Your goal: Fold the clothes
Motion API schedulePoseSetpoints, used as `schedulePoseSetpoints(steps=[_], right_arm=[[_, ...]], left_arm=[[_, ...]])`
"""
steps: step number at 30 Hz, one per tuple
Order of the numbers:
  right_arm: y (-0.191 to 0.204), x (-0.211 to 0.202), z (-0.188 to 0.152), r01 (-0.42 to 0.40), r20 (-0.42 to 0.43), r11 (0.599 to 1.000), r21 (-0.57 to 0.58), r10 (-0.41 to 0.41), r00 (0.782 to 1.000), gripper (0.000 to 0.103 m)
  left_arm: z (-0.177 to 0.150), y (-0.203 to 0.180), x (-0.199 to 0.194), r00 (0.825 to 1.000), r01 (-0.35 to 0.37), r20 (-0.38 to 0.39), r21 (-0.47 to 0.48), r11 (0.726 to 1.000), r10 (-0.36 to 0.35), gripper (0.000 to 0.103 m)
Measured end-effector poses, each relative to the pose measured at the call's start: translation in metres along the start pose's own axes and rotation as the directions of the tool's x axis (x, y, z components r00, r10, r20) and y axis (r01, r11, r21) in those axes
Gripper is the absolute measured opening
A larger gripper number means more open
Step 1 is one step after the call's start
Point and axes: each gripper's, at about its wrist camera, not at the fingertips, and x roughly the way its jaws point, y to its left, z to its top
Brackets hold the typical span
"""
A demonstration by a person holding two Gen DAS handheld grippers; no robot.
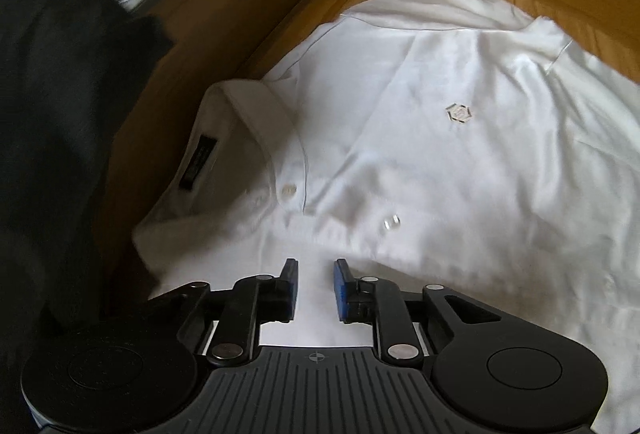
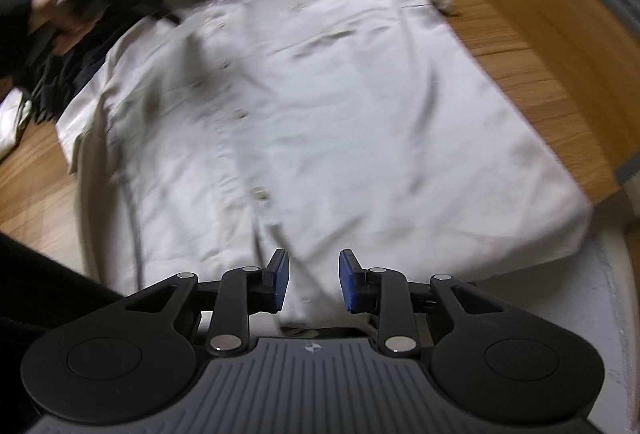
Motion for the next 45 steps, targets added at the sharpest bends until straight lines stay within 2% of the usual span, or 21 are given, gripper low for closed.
schedulePoseSetpoints(steps=[4,9,16,23,27,29,30,31,34,38,39,40,41,45], right_arm=[[-0.016,0.004,-0.005,-0.003,-0.025,1.0,-0.003,0.003,1.0,0.031],[-0.013,0.022,-0.016,-0.051,-0.072,0.997,-0.063,0.047,0.996,0.031],[-0.006,0.04,-0.029,-0.102,-0.123,0.978,-0.181,0.08,0.989,0.052],[-0.008,0.058,-0.047,-0.035,-0.117,0.937,-0.347,-0.006,0.993,0.053],[-0.012,0.062,-0.056,-0.075,-0.087,0.952,-0.297,0.051,0.995,0.05],[-0.013,0.061,-0.063,-0.09,-0.051,0.963,-0.254,0.08,0.996,0.033],[-0.011,0.06,-0.068,-0.076,-0.043,0.968,-0.237,0.067,0.997,0.013],[-0.009,0.06,-0.072,-0.059,-0.046,0.973,-0.221,0.05,0.998,0.0],[0.006,0.048,-0.088,0.01,-0.011,0.985,-0.17,-0.012,1.0,0.0],[0.044,0.034,-0.111,0.056,0.03,0.995,-0.087,-0.053,0.998,0.003],[0.055,0.035,-0.116,0.074,0.029,0.994,-0.077,-0.072,0.997,0.005],[0.065,0.035,-0.122,0.092,0.029,0.994,-0.065,-0.09,0.995,0.014],[0.075,0.036,-0.126,0.104,0.031,0.994,-0.046,-0.102,0.994,0.019],[0.116,0.038,-0.144,0.147,0.039,0.989,0.032,-0.148,0.988,0.021]], left_arm=[[-0.028,0.003,-0.022,1.0,0.014,0.0,-0.057,0.998,-0.014,0.03],[-0.068,0.004,-0.044,1.0,0.006,-0.022,-0.135,0.991,-0.009,0.031],[-0.127,-0.004,-0.069,0.996,-0.042,-0.093,-0.247,0.968,0.02,0.036],[-0.173,-0.003,-0.086,0.993,-0.038,-0.122,-0.308,0.951,0.001,0.041],[-0.188,0.0,-0.088,0.994,-0.016,-0.111,-0.296,0.955,-0.018,0.041],[-0.194,0.002,-0.09,0.995,0.002,-0.09,-0.278,0.961,-0.028,0.041],[-0.196,0.004,-0.091,0.996,0.01,-0.079,-0.267,0.964,-0.032,0.041],[-0.198,0.005,-0.092,0.997,0.017,-0.067,-0.256,0.967,-0.035,0.041],[-0.205,0.011,-0.095,0.999,0.038,-0.03,-0.231,0.972,-0.046,0.041],[-0.215,0.016,-0.095,0.998,0.065,0.008,-0.198,0.978,-0.065,0.041],[-0.218,0.016,-0.094,0.998,0.069,0.014,-0.185,0.98,-0.068,0.042],[-0.22,0.016,-0.093,0.997,0.076,0.017,-0.173,0.982,-0.074,0.042],[-0.222,0.015,-0.092,0.996,0.084,0.02,-0.16,0.984,-0.082,0.042],[-0.227,0.011,-0.09,0.992,0.121,0.036,-0.111,0.986,-0.118,0.05]])
